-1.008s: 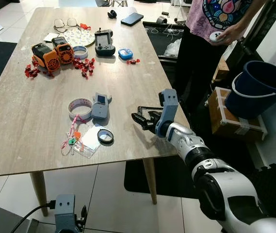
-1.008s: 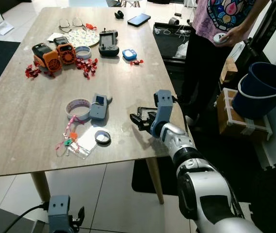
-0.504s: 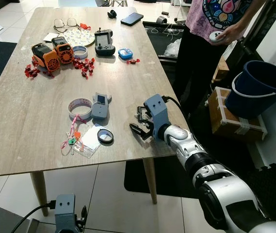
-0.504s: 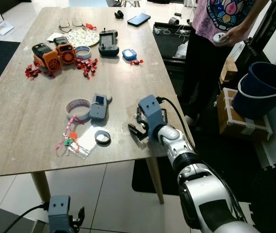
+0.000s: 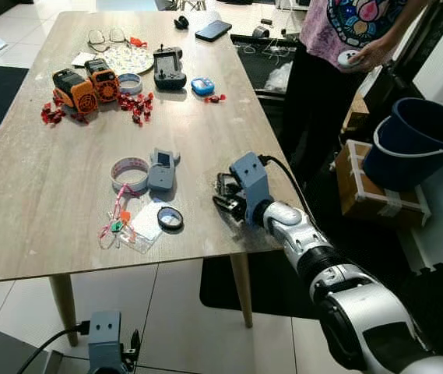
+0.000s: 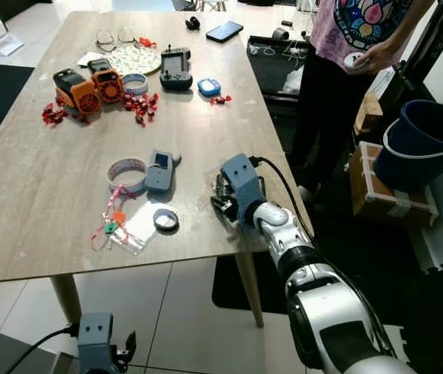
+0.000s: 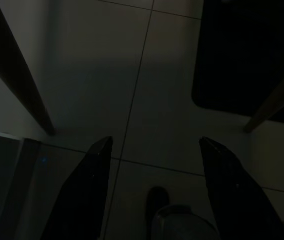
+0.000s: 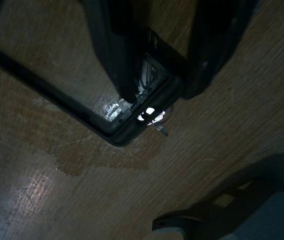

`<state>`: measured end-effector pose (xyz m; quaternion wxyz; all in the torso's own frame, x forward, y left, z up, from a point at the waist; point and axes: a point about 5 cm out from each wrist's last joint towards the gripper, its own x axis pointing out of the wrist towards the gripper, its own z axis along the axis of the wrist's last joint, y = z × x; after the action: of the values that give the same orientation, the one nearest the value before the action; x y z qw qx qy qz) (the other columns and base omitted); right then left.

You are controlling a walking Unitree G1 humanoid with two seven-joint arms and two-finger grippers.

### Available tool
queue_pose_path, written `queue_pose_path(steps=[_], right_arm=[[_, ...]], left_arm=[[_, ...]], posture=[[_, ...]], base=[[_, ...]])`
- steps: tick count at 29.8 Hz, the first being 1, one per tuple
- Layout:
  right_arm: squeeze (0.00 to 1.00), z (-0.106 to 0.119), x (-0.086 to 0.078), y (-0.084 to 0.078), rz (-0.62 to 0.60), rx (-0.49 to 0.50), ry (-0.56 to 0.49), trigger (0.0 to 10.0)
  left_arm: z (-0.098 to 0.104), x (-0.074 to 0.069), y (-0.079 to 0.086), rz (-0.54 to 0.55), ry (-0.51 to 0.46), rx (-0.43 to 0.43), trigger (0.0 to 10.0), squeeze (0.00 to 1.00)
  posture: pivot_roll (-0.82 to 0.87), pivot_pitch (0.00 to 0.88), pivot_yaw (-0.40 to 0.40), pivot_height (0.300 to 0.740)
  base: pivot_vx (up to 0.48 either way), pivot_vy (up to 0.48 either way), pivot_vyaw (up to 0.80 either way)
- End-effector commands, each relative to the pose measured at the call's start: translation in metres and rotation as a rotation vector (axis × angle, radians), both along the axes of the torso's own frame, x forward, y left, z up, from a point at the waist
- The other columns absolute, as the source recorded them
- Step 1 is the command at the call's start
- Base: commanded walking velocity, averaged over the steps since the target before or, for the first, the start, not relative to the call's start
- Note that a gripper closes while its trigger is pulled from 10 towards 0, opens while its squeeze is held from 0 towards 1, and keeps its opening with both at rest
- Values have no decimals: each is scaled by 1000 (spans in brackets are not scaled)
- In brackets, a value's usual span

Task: Hang keys on a hook

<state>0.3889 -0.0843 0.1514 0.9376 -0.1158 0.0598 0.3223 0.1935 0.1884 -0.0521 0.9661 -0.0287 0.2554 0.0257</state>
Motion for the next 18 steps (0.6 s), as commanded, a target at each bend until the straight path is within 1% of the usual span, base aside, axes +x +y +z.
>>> queue_pose_path(steps=[1, 12, 17, 18], right_arm=[[0, -20, -7, -2, 7, -30, 75, 0], [0, -17, -5, -3, 0, -24, 69, 0], [0, -14, -4, -4, -15, 0, 63, 0], [0, -10, -2, -5, -31, 23, 52, 0]], left_arm=[[-5, -7, -4, -3, 28, -6, 10000, 0], [-5, -6, -5, -7, 28, -5, 10000, 0], [-5, -6, -5, -7, 28, -5, 10000, 0], [-5, -6, -5, -8, 27, -5, 10000, 0]], posture=[[69, 203, -48, 740], [67, 195, -47, 740], [66, 192, -47, 740], [66, 188, -48, 740]], base=[[0, 0, 0], [0, 0, 0], [0, 0, 0], [0, 0, 0]])
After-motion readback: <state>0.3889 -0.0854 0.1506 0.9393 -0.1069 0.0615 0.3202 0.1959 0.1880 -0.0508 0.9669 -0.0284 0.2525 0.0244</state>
